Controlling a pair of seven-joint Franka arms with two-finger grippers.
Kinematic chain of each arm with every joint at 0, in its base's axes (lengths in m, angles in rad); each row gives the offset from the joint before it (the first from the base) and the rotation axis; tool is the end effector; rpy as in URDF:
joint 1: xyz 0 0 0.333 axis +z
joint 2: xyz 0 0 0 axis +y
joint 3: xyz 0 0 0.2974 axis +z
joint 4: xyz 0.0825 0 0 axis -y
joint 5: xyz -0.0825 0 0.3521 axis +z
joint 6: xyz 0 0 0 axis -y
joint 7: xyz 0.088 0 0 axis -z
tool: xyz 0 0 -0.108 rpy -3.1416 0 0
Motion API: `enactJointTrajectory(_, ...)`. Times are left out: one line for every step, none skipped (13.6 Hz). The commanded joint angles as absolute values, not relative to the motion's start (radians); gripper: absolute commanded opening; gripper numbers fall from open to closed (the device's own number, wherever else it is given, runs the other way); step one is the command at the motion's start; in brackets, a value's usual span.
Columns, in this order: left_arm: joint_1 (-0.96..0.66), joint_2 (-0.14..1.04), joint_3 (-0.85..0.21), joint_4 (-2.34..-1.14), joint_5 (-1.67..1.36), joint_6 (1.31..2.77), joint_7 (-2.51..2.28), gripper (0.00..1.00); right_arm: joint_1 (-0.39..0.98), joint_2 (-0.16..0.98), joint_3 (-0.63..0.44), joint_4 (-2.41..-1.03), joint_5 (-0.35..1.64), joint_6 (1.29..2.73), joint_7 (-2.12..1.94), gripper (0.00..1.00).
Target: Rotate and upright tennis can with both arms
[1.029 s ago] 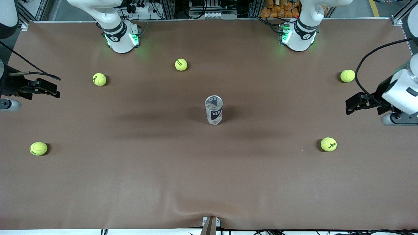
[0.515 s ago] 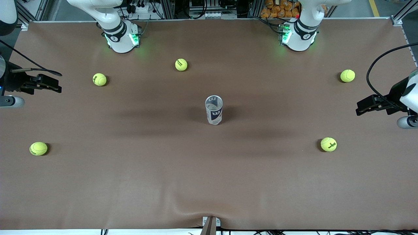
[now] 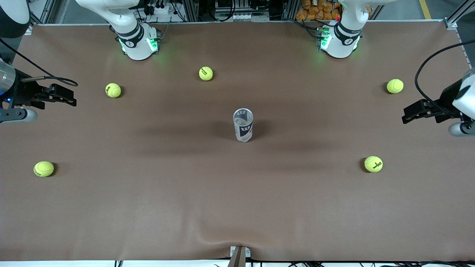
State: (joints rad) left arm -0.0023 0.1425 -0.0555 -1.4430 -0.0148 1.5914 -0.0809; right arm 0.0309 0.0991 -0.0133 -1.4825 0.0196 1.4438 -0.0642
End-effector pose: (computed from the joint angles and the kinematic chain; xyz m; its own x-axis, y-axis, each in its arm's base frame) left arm 0.5649 -0.0319 0.5856 0.9997 0.0240 0.0043 0.0239 -0.9994 0.0231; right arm 0.5367 0.0121 0.5804 0.9872 0.0839 -0.1359 0.0810 -0.9964 -0.0270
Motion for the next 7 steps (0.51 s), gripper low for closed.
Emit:
enactJointTrajectory(0.005,0.026,-0.069,-1.606,0.003,1.667,-0.098,1.0,0.037,0.1,-0.017,-1.48,0.018,1.447,-0.063,1.0)
enactJointTrajectory(0.002,-0.007,-0.069,-1.649,0.003,1.681,-0.1,1.0,0.037,0.101,-0.017,-1.482,0.02,1.447,-0.063,1.0)
enactJointTrajectory(0.0,-0.043,-0.069,-1.681,0.003,1.687,-0.101,1.0,0.038,0.1,-0.017,-1.482,0.023,1.445,-0.063,1.0)
enactJointTrajectory(0.0,-0.064,-0.069,-1.693,0.003,1.687,-0.104,1.0,0.041,0.101,-0.017,-1.482,0.023,1.445,-0.061,1.0)
enactJointTrajectory(0.002,-0.081,-0.068,-1.7,0.003,1.686,-0.104,1.0,0.046,0.101,-0.017,-1.482,0.023,1.447,-0.061,1.0)
enactJointTrajectory(0.002,-0.092,-0.067,-1.712,0.003,1.686,-0.104,1.0,0.048,0.101,-0.018,-1.482,0.021,1.447,-0.061,1.0)
enactJointTrajectory(0.0,-0.094,-0.067,-1.71,0.003,1.687,-0.106,1.0,0.046,0.101,-0.017,-1.482,0.021,1.447,-0.061,1.0)
